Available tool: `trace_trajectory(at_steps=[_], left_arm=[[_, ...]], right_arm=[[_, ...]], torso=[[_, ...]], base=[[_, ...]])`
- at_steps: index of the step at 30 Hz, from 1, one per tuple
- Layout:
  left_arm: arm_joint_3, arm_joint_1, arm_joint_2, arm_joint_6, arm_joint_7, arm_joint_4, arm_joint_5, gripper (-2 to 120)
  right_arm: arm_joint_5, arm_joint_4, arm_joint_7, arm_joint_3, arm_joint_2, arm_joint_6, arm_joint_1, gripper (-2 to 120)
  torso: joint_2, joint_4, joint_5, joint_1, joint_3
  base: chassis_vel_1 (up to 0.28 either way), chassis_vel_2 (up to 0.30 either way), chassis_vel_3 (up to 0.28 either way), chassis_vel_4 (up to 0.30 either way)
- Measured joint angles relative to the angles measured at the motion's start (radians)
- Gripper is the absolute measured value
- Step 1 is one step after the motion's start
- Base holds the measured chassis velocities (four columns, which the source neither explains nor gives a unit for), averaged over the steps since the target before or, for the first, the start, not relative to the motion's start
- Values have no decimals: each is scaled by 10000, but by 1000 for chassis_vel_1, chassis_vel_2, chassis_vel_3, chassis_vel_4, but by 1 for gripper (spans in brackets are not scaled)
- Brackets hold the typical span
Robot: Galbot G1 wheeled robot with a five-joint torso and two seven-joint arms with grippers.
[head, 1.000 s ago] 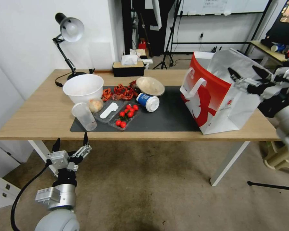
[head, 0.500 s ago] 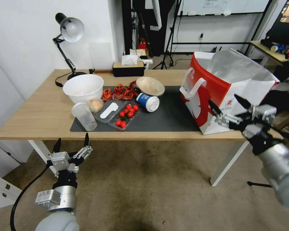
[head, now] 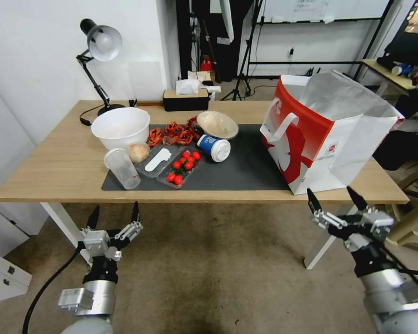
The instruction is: Pick up the food delivery bag from the floor and place it on the table.
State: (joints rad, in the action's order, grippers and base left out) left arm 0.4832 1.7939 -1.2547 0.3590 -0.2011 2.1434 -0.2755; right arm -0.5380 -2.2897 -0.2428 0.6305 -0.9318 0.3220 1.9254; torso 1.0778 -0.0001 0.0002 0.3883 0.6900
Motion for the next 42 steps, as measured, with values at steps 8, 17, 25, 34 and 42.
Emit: trace_trajectory(at_steps=[8, 17, 25, 34, 42], left_arm=[[-233, 31, -1, 348, 99, -352, 298, 100], [-285, -56, 5, 343, 68, -482, 340, 100], [-255, -72, 8, 336, -14, -572, 328, 100], [-261, -105, -43, 327, -65, -594, 379, 100], [-240, -110, -54, 300, -138, -594, 392, 100]], right_arm=[[252, 930, 362, -539, -540, 183, -330, 100], [245, 1332, 502, -555, -596, 263, -525, 100], [183, 1425, 486, -499, -551, 252, -582, 100], [112, 1427, 450, -512, -447, 190, -650, 100], [96, 1427, 491, -512, -410, 182, -687, 100]], torso=[[0, 1, -2, 0, 0], [-1, 0, -3, -1, 0], [-2, 0, -2, 0, 0], [-1, 0, -2, 0, 0], [-1, 0, -2, 2, 0]], base=[[0, 0, 0, 0], [0, 0, 0, 0], [0, 0, 0, 0], [0, 0, 0, 0], [0, 0, 0, 0]])
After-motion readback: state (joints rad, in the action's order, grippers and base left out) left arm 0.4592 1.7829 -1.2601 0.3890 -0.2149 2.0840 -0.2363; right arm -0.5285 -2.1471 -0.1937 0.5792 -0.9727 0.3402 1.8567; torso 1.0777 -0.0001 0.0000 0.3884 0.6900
